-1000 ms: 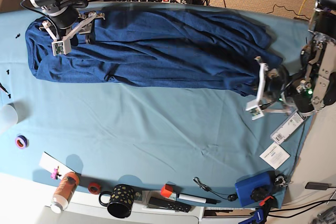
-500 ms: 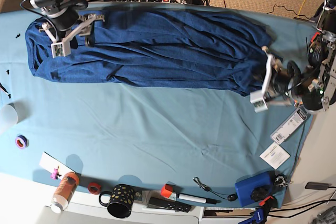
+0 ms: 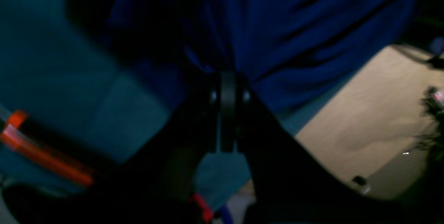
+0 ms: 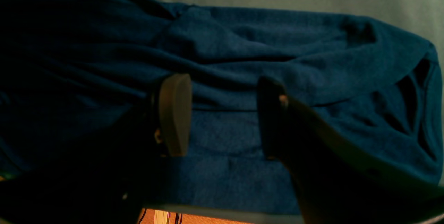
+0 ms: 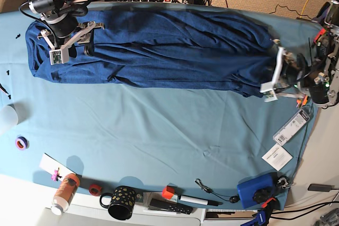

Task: Layout the t-shirt on the table in an organized manner, then fold the t-shirt properly
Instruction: 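Drag the grasped fabric with the left gripper toward the shirt's side edge, then grasp the hem end of the blue shirt with the left gripper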

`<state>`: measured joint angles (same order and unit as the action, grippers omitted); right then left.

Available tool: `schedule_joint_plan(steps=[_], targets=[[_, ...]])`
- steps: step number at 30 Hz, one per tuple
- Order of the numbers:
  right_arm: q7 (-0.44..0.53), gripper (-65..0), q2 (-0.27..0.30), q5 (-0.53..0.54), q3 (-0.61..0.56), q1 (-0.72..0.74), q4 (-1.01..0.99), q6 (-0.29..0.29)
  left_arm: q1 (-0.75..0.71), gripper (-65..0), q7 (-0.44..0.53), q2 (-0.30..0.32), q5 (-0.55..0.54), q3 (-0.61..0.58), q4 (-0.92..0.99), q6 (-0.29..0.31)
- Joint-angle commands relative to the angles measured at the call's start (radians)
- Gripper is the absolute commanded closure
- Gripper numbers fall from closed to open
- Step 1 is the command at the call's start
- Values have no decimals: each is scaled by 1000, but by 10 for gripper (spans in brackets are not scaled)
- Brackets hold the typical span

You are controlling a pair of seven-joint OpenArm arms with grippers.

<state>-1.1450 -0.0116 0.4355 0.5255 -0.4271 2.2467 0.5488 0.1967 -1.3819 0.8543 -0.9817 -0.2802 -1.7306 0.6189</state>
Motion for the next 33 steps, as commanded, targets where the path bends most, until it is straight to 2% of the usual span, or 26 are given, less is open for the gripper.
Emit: schedule_joint_plan(steps=[1, 3, 4, 5, 11, 14, 17, 22, 25, 28, 33], targets=[[19, -300, 6, 9, 4, 0, 16, 1, 19, -43, 23, 21, 6, 11, -13, -1], [19, -300, 6, 9, 4, 0, 16, 1, 19, -251, 34, 23, 22, 11, -12, -1], [19, -300, 6, 9, 4, 0, 16, 1, 19, -332, 48, 24, 22, 11, -11, -14], [18, -300, 6, 9, 4, 0, 16, 1, 17, -374, 71, 24, 27, 11, -7, -48], [11, -300, 6, 8, 4, 0, 16, 1, -6, -380, 217, 21, 193, 11, 41, -155], [6, -300, 6, 9, 4, 0, 16, 1, -5, -380, 231, 19, 197, 17, 123, -175], [5, -300, 6, 9, 4, 0, 16, 1, -5, -368, 219, 19, 95, 54, 243, -119], [5, -300, 6, 9, 4, 0, 16, 1, -5, -345, 77, 18, -286, 227, 445, 8], [5, -300, 6, 10, 4, 0, 16, 1, -6, -345, -11, 18, -458, 347, 547, 34], [5, -300, 6, 10, 4, 0, 16, 1, -6, -345, -14, 18, -502, 419, 635, 34], [7, -300, 6, 10, 4, 1, 16, 1, -25, -360, -14, -5, -502, 426, 700, 38]])
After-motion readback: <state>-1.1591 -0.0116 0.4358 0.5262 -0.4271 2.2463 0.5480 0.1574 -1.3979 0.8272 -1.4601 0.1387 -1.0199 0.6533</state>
